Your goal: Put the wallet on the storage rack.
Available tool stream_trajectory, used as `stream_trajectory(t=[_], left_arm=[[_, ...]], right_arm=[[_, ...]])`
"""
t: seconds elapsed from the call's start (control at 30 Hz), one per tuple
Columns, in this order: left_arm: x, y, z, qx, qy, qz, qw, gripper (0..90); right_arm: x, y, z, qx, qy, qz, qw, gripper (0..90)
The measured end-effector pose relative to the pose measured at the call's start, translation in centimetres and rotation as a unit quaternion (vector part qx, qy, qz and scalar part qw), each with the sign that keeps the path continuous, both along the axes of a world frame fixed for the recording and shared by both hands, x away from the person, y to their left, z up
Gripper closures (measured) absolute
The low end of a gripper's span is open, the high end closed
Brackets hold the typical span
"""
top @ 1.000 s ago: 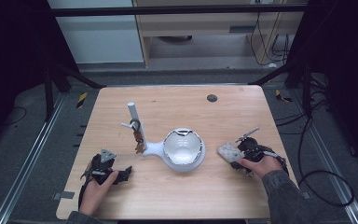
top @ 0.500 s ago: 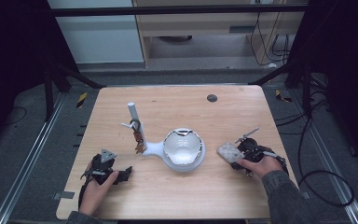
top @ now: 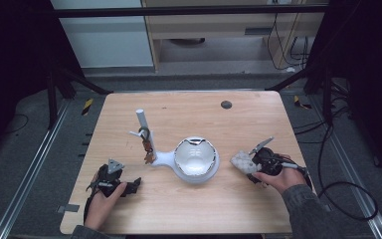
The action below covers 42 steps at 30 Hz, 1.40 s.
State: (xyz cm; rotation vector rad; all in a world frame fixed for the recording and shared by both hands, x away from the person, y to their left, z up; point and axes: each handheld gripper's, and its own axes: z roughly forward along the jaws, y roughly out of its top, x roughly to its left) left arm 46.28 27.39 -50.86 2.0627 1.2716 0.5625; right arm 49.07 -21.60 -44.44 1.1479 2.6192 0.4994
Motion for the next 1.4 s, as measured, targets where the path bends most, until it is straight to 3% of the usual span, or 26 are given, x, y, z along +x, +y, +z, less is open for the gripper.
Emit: stream_trajectory(t=[0.17, 0.67, 1.13, 1.4], left_arm=[[0.0, 0.0, 0.0, 0.0, 0.0, 0.0, 1.0, 0.4], [0.0, 0.0, 0.0, -0.002, -0.001, 0.001, 1.0, 0.4], [0.0, -0.1, 0.0, -0.002, 0.0, 0.001, 1.0, 0.3], [0.0, -0.1, 0.0, -0.002, -0.001, 0.002, 1.0, 0.2]], right_arm=[[-1.2, 1.2, 2.3, -0.012, -0.017, 0.035, 0.9992, 31.2], [-3.2, 4.9, 6.5, -0.04, -0.046, 0.103, 0.9928, 31.4], [-3.1, 8.8, 7.7, -0.066, -0.049, 0.148, 0.9855, 31.4], [-2.6, 10.2, 7.8, -0.067, -0.046, 0.159, 0.984, 31.4]])
